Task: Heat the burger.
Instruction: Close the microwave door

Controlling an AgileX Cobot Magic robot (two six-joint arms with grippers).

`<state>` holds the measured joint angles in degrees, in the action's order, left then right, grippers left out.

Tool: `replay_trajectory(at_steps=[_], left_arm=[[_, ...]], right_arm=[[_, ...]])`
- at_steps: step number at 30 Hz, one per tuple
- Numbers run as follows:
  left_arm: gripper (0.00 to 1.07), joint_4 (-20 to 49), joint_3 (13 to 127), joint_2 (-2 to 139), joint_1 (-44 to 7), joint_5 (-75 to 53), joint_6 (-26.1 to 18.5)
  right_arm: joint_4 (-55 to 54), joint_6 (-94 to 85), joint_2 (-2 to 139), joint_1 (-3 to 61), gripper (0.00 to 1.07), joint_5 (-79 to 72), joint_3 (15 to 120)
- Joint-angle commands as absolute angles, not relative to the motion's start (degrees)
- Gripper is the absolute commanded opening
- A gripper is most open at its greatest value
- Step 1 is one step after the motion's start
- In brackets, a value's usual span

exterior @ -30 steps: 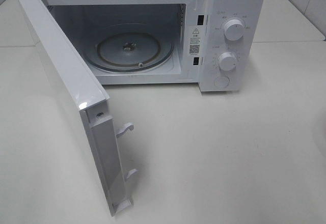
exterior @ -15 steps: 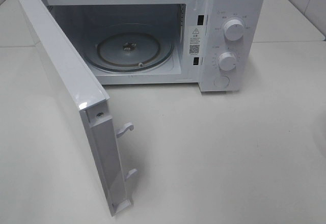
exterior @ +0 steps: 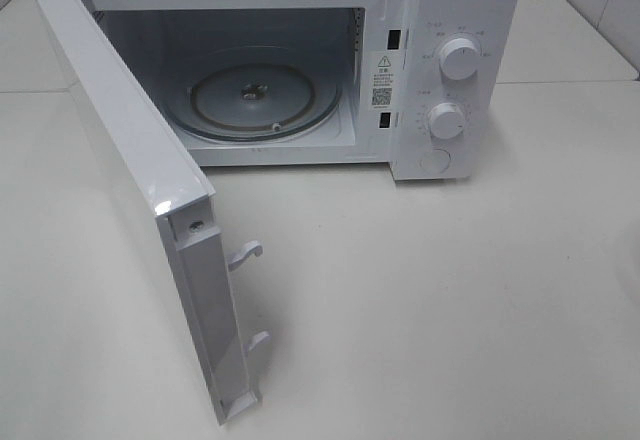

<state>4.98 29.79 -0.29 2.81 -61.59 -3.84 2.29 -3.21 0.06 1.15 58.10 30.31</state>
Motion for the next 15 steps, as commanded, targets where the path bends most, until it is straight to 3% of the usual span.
replay_trajectory(at_steps=[1,15], left_arm=[[1.01,5.3,29.7,-0.5,3.0,-61.5,-3.6],[1.01,5.3,29.7,-0.5,3.0,-61.5,-3.6]], right_arm=[[2.6,-3.5,-1.7,1.1,1.01,57.0,29.7],[2.4,0.0,-1.7,1.1,0.99,55.1,28.4]])
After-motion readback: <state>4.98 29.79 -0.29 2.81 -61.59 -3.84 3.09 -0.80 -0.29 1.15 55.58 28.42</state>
